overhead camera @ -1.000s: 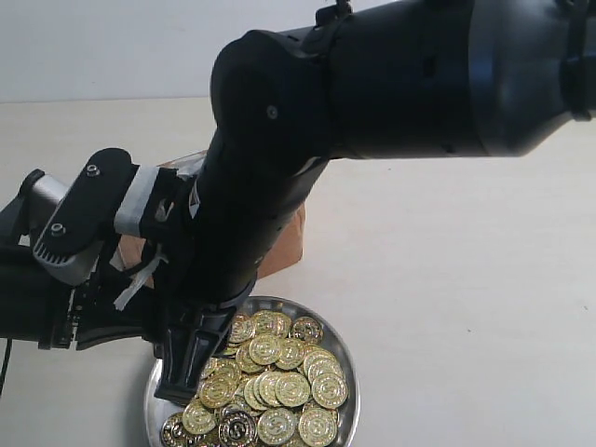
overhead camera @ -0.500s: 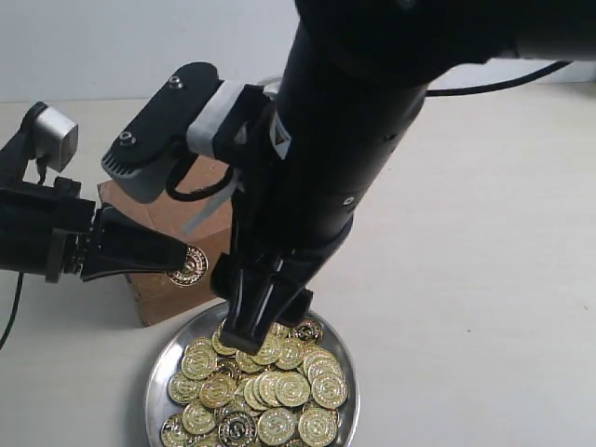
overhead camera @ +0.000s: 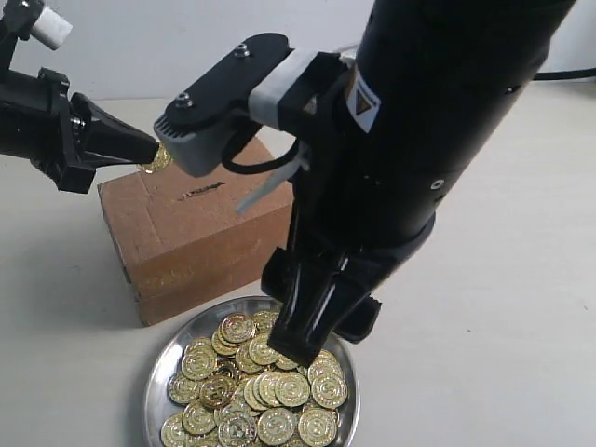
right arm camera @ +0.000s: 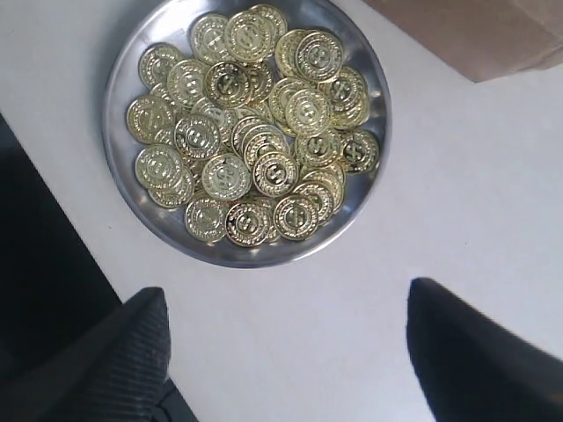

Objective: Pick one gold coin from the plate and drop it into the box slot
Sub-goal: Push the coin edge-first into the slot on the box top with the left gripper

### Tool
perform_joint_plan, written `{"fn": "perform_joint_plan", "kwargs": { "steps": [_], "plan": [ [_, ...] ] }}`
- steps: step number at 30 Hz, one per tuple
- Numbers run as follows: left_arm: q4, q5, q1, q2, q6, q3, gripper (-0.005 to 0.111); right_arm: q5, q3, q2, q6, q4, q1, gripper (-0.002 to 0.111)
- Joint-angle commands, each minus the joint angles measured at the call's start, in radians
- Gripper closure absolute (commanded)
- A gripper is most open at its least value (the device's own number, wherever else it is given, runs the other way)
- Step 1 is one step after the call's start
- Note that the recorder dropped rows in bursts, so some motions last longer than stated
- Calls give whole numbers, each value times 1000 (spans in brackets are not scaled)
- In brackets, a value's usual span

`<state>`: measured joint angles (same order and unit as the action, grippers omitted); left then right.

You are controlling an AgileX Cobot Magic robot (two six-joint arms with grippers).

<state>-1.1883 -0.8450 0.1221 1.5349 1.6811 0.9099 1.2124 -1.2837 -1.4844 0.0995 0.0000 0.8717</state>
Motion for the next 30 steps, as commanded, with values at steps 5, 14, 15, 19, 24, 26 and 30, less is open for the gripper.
{"fn": "perform_joint_plan", "kwargs": {
  "steps": [5,14,15,19,24,26,30],
  "plan": [
    [12,88,94,139,157,93,107,-131,180,145,-84,0,1,37],
    [0,218,147,204,188,93,107,-142,252,233,-100,0,1,37],
    [0,226,147,206,188,93,107,-143,252,237,-100,0,1,37],
    [-1,219,147,235,190,93,107,-146,252,255,-100,0,1,37],
    [-1,194,147,233,190,93,107,-149,252,255,-100,0,1,37],
    [-1,170,147,233,190,93,107,-149,252,255,-100,0,1,37],
    [-1,157,147,219,174,93,107,-149,252,255,-100,0,1,37]
  ]
}}
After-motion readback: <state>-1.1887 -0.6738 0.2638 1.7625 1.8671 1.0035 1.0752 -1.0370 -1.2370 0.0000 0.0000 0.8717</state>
